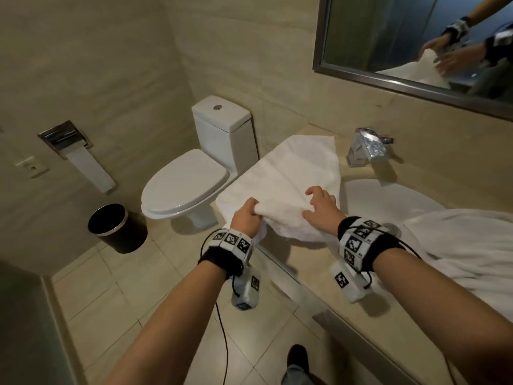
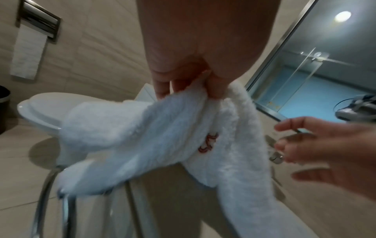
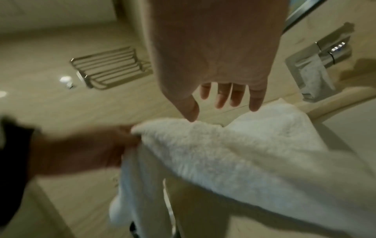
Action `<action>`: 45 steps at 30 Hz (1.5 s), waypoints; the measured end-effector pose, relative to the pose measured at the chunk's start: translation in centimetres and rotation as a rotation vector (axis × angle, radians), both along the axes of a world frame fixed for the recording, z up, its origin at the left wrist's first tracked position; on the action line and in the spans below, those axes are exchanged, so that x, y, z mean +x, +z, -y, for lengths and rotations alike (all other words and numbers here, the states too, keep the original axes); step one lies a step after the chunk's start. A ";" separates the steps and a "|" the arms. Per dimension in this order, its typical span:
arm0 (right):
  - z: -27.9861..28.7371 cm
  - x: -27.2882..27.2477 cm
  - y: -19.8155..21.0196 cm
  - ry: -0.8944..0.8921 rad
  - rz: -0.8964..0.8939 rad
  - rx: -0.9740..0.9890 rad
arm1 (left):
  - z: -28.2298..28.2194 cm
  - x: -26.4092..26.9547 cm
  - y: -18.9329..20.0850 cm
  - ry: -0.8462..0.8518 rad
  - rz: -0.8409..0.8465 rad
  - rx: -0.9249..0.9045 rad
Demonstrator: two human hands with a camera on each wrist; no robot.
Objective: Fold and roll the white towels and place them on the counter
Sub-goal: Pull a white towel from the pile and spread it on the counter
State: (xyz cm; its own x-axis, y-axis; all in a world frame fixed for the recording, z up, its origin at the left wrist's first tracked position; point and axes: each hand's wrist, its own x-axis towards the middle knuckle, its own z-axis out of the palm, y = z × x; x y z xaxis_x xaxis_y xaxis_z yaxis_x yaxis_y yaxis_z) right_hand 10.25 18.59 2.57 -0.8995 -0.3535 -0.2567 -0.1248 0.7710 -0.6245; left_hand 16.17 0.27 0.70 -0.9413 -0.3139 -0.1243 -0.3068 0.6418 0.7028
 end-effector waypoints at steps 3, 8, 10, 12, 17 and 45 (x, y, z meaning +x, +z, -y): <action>-0.2 2.6 -0.3 0.121 -0.178 0.106 | -0.3 -0.5 2.5 -0.069 -0.010 0.025; 1.4 5.4 -1.0 0.159 -0.172 0.196 | -1.1 -1.0 6.3 -0.111 0.075 0.063; 2.2 5.6 -0.9 0.085 -0.213 0.225 | -1.4 -1.0 7.4 -0.139 0.117 0.060; 2.6 5.1 -0.4 -0.005 -0.260 0.214 | -1.8 -0.9 8.4 -0.169 0.137 0.056; 1.9 3.0 1.3 -0.019 -0.325 0.158 | -2.2 0.0 9.4 -0.335 0.188 -0.052; -6.1 -3.5 3.3 -0.026 0.257 -0.236 | -12.5 3.2 1.6 -0.110 -0.022 -0.038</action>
State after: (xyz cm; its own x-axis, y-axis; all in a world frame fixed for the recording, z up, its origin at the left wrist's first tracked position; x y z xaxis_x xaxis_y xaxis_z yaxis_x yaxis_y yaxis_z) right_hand 6.78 24.71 5.88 -0.8253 -0.4085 -0.3898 0.0773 0.6022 -0.7946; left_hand 19.34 12.76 2.28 -0.9728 -0.2122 -0.0933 -0.2176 0.6974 0.6828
